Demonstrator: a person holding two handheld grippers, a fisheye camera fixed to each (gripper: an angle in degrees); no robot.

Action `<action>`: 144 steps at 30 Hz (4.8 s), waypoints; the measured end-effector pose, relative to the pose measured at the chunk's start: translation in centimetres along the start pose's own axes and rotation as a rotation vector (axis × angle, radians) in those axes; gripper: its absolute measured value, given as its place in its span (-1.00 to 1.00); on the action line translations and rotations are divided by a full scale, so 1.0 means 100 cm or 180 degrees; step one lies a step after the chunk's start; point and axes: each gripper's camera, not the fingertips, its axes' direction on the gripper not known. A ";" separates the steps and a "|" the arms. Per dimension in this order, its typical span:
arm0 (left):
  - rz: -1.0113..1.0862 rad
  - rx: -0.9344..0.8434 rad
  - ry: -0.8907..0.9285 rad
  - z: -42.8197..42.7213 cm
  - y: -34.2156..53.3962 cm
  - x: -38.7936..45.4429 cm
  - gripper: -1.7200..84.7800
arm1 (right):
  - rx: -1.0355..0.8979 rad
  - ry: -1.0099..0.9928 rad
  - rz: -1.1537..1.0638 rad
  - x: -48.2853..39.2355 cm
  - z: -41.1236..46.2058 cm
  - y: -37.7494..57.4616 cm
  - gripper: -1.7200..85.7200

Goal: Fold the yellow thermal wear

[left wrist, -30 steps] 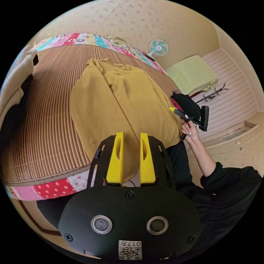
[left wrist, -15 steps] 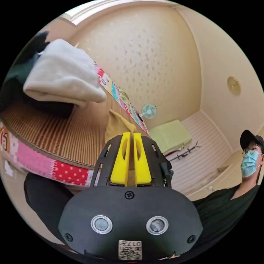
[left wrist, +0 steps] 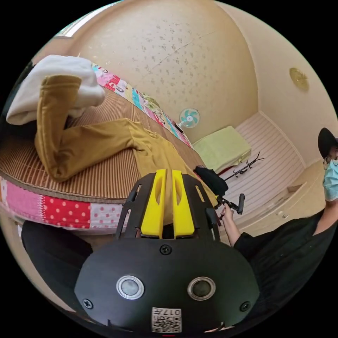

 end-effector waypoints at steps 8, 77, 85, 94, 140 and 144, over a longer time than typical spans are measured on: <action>0.0055 -0.1183 -0.1159 0.133 0.005 -0.009 -0.75 | -0.0545 -0.1628 -0.0812 -0.082 0.010 0.028 -0.77; 0.0283 -0.0854 -0.2484 0.103 0.170 0.064 -0.95 | -0.1490 -0.2128 -0.2092 -0.236 -0.107 0.173 -0.87; -0.0023 -0.0112 -0.1812 0.072 0.088 0.031 -0.71 | -0.1932 -0.2425 -0.2116 -0.241 -0.107 0.163 -0.92; -0.0372 0.0290 -0.1314 0.033 0.066 -0.029 -0.87 | -0.1632 -0.2591 -0.1801 -0.211 -0.142 0.089 -0.94; -0.0433 -0.0216 -0.1460 -0.019 0.109 -0.017 -0.81 | -0.0457 -0.2281 0.1890 0.360 -0.053 -0.090 -0.87; -0.0413 -0.0205 -0.1463 -0.017 0.105 -0.012 -0.81 | -0.0041 -0.2955 0.2365 0.364 -0.054 -0.048 -0.79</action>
